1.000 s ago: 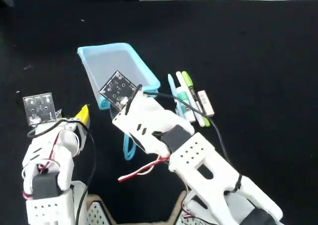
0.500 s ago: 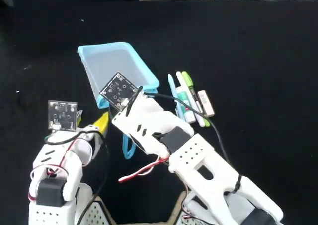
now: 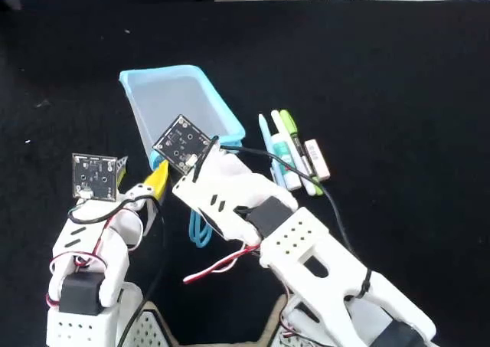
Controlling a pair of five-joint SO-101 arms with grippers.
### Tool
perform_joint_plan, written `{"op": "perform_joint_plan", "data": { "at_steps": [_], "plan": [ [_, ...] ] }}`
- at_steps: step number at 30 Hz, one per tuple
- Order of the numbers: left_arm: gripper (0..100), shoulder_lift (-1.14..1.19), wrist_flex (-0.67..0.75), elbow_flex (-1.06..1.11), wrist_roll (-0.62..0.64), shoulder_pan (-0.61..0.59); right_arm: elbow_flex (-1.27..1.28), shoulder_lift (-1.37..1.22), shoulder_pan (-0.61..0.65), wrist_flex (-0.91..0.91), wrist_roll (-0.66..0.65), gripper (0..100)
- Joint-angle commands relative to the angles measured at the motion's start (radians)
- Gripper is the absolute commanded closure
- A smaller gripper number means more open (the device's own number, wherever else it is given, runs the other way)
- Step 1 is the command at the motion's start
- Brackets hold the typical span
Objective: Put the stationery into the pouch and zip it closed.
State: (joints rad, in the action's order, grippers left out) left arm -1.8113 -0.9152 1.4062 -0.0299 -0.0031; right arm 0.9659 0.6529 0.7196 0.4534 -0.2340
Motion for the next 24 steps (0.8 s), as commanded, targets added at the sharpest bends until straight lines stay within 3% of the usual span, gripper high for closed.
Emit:
{"op": "perform_joint_plan", "data": {
  "at_steps": [1, 7, 13, 24],
  "plan": [
    [76, -0.002, 0.028, -0.001, -0.017, 0.015, -0.008, 0.036, 0.011, -0.02, 0.005, 98.8],
    [76, -0.002, 0.049, 0.041, -0.018, 0.013, -0.008, 0.042, 0.011, -0.018, 0.005, 98.8],
    [76, -0.002, 0.087, 0.062, -0.018, -0.071, -0.008, 0.042, 0.011, -0.018, 0.005, 98.8],
    [76, -0.002, 0.084, 0.059, -0.012, -0.073, -0.008, 0.042, 0.011, -0.018, 0.005, 98.8]
  ]
}}
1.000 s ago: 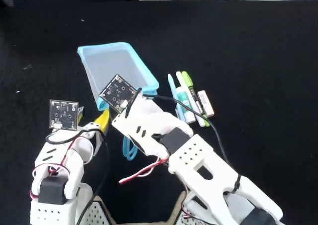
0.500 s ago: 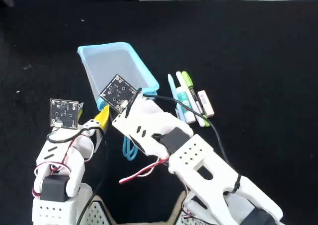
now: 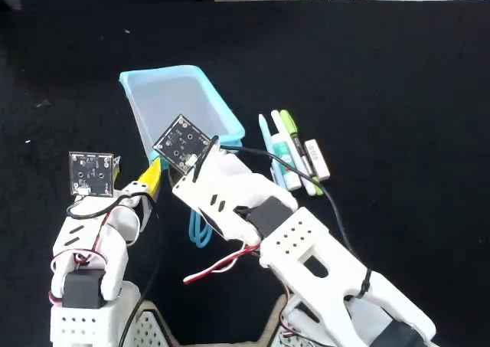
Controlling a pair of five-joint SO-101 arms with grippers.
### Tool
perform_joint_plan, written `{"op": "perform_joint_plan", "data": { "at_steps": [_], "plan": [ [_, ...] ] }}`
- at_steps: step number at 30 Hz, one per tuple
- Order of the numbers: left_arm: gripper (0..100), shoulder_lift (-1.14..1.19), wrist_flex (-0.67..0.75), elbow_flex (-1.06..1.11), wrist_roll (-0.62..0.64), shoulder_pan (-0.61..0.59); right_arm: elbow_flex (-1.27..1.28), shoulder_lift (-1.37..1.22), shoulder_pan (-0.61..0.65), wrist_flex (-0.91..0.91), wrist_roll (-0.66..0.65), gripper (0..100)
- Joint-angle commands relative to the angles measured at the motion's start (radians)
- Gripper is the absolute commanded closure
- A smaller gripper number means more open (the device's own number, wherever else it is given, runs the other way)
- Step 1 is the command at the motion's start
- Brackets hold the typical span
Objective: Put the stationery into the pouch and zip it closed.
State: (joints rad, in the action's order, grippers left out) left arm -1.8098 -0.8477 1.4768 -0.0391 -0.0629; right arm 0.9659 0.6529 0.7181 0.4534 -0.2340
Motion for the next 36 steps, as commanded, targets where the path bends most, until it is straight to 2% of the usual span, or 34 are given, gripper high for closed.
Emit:
{"op": "perform_joint_plan", "data": {
  "at_steps": [1, 5, 11, 15, 19, 24, 28, 30, 34, 36],
  "plan": [
    [76, -0.003, 0.018, -0.01, -0.003, -0.013, -0.008, 0.042, 0.012, -0.018, 0.005, 98.8],
    [76, 0.043, 0.021, -0.025, -0.003, -0.013, -0.008, 0.042, 0.012, -0.018, 0.005, 98.8],
    [76, 0.269, 0.021, -0.162, -0.002, -0.013, -0.008, 0.041, 0.012, -0.018, 0.005, 98.8],
    [76, 0.379, 0.021, -0.231, 0.06, -0.013, -0.008, 0.038, 0.012, -0.018, 0.005, 98.8],
    [76, 0.39, 0.026, -0.248, 0.066, -0.013, -0.008, 0.038, 0.012, -0.018, 0.005, 98.8],
    [76, 0.394, 0.124, -0.183, 0.066, -0.013, -0.007, 0.038, 0.012, -0.018, 0.005, 98.8],
    [77, 0.39, 0.149, -0.183, 0.068, -0.013, -0.004, 0.039, 0.012, -0.018, 0.005, 98.8],
    [81, 0.391, 0.149, -0.194, 0.068, -0.013, 0.005, 0.044, 0.012, -0.018, 0.005, 98.8],
    [98, 0.391, 0.147, -0.196, 0.075, -0.013, 0.008, 0.044, 0.008, -0.018, 0.005, 98.8],
    [95, 0.391, 0.141, -0.189, 0.121, -0.013, 0.01, 0.044, 0.005, -0.018, 0.005, 98.8]
  ]
}}
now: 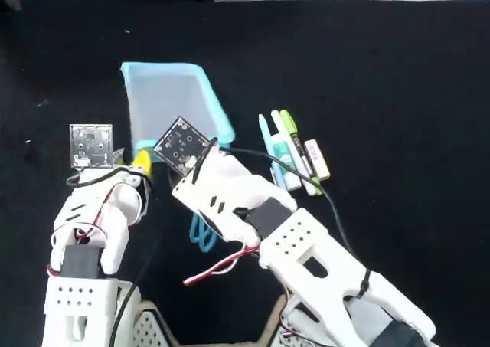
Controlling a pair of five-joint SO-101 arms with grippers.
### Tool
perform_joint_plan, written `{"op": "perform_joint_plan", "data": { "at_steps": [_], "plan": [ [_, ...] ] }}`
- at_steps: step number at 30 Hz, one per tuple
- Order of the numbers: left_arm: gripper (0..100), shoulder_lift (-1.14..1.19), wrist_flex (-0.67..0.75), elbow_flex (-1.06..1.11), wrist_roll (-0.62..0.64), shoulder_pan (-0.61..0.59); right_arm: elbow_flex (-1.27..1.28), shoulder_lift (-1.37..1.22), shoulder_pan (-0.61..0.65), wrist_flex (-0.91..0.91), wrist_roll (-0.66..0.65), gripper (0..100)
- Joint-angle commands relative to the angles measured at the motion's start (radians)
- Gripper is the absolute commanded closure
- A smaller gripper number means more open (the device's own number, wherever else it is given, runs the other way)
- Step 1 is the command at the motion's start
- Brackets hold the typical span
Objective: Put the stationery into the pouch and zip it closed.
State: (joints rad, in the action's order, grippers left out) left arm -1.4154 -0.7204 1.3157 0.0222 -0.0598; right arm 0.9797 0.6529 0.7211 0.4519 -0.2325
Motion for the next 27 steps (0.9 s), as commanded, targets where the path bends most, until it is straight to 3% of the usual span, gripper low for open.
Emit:
{"op": "perform_joint_plan", "data": {
  "at_steps": [1, 8, 12, 19, 27],
  "plan": [
    [97, -0.003, 0.012, -0.028, 0.075, -0.018, -0.004, 0.044, -0.002, -0.017, 0.003, 98.8],
    [97, -0.005, -0.051, -0.091, 0.091, -0.027, -0.041, 0.093, -0.129, 0.077, 0.002, 98.8],
    [97, 0.003, -0.097, -0.179, 0.089, -0.027, -0.058, 0.182, -0.135, 0.169, 0.003, 98.8],
    [97, 0.006, -0.173, -0.361, 0.078, -0.162, -0.165, 0.334, -0.213, 0.348, 0.0, 98.8],
    [97, 0.035, -0.288, -0.55, -0.002, -0.168, -0.401, 0.272, -0.176, 0.491, 0.003, 98.8]
  ]
}}
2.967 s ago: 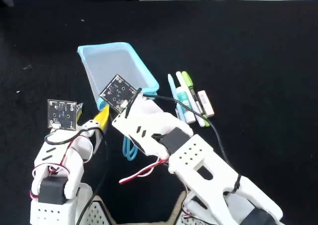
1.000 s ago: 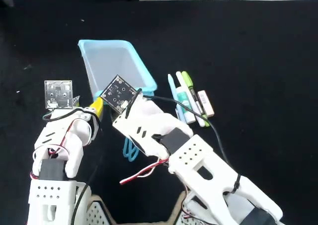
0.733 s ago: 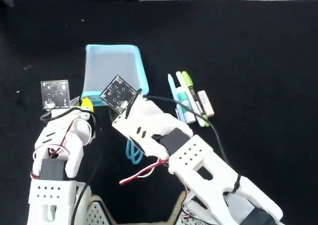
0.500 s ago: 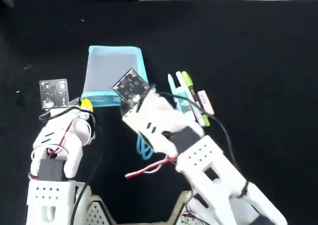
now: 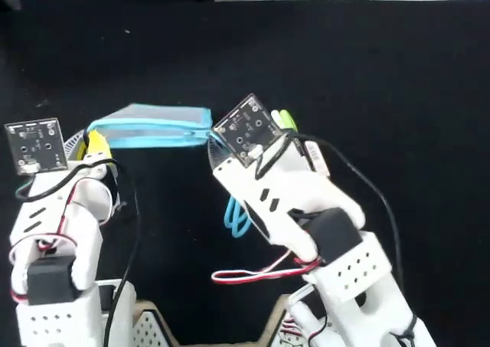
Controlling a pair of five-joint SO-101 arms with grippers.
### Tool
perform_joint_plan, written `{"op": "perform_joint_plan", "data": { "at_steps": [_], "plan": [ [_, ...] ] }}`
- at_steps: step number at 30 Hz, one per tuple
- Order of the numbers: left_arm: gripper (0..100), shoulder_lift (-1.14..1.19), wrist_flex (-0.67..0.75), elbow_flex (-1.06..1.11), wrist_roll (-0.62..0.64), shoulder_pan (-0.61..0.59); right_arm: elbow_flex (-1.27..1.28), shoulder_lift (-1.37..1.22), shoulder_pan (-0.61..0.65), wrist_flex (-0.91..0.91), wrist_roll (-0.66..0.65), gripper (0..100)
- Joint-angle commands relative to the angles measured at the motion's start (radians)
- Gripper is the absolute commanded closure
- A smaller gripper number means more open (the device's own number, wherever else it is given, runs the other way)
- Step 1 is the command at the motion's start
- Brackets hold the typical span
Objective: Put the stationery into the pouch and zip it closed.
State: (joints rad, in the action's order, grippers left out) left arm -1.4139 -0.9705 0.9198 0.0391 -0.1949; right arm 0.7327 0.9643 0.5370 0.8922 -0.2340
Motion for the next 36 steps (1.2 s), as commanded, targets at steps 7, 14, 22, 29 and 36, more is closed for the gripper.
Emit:
{"op": "perform_joint_plan", "data": {
  "at_steps": [7, 14, 22, 29, 36],
  "plan": [
    [97, 0.41, -0.272, -0.532, -0.018, -0.033, -0.473, -0.255, 0.029, 0.232, -0.003, 98.8],
    [97, 0.852, -0.643, -1.084, -0.018, -0.033, -0.647, -0.389, 0.028, 0.407, -0.005, 98.8],
    [96, 1.149, -0.79, -1.342, -0.018, -0.042, -0.628, -0.392, 0.005, 0.413, -0.005, 98.8],
    [79, 1.152, -0.789, -1.346, -0.018, -0.012, -0.627, -0.398, -0.077, 0.413, -0.005, 98.8],
    [82, 1.163, -0.787, -1.323, -0.058, 0.008, -0.627, -0.398, -0.071, 0.413, -0.005, 98.8]
  ]
}}
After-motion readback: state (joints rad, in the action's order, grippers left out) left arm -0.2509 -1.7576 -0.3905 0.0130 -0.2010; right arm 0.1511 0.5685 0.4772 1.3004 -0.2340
